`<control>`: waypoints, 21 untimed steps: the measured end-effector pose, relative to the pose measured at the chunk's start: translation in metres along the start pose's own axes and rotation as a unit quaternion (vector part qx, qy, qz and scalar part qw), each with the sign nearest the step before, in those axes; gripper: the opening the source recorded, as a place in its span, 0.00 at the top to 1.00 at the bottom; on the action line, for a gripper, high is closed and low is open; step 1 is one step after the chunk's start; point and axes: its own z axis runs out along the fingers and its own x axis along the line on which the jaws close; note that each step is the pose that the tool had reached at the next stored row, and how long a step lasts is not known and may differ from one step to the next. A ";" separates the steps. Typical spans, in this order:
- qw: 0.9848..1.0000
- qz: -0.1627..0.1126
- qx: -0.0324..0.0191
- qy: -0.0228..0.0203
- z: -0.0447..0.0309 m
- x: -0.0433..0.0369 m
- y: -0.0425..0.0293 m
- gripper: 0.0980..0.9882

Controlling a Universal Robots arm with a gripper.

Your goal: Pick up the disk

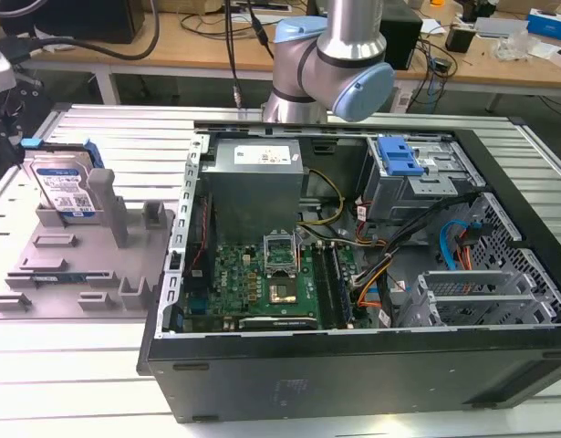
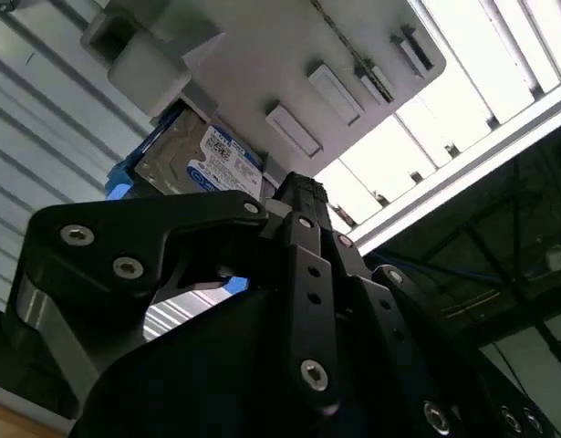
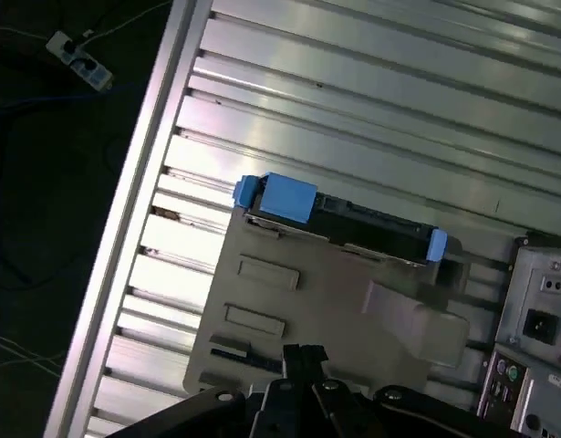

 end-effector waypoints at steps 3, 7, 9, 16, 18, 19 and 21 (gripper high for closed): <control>0.999 -0.040 0.000 0.001 0.0001 0.0000 0.0000 0.99; 0.996 -0.090 0.000 0.003 0.0002 0.0000 0.0000 0.99; 0.993 -0.119 0.000 0.005 0.0003 0.0000 0.0000 0.98; 0.981 -0.196 0.000 0.007 0.0005 0.0000 0.0000 0.57; 0.976 -0.217 0.000 0.008 0.0006 0.0000 -0.0001 0.51; 0.973 -0.230 0.000 0.009 0.0006 0.0000 0.0000 0.44; 0.967 -0.256 0.000 0.010 0.0010 0.0000 -0.0001 0.44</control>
